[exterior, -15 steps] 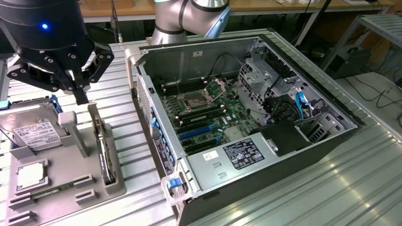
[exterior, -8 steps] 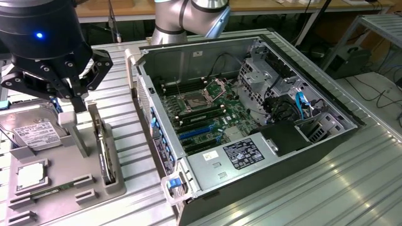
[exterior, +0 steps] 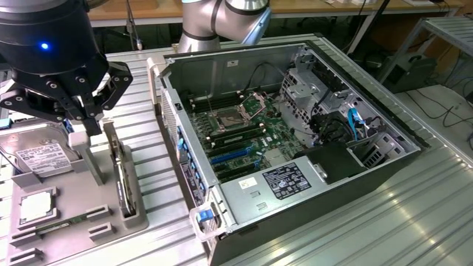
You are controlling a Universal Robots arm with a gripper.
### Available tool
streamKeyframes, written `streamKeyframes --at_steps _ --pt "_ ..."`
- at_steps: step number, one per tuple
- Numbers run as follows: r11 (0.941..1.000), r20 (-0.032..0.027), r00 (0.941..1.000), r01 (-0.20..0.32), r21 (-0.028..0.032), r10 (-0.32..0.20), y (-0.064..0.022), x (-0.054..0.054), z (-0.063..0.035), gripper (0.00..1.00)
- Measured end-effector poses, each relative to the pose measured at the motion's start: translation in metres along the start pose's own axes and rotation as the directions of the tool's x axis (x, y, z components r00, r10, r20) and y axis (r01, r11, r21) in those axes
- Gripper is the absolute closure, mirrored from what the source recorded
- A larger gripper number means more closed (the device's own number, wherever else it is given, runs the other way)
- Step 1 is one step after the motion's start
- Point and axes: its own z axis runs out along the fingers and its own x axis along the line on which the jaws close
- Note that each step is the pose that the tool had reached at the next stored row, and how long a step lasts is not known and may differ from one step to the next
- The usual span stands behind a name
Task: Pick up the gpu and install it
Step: 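Pick up the gpu and move the gpu toward the slot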
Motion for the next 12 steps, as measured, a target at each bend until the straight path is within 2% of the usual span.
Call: streamKeyframes --at_steps 10,11,12 --pt "1.0 0.0 1.0 0.0 0.0 0.0 0.0 0.0 0.0 0.89" --pt "1.0 0.0 1.0 0.0 0.0 0.0 0.0 0.0 0.0 0.89" --pt "1.0 0.0001 1.0 0.0 -0.0001 0.0 0.0 0.0 0.0 0.83"
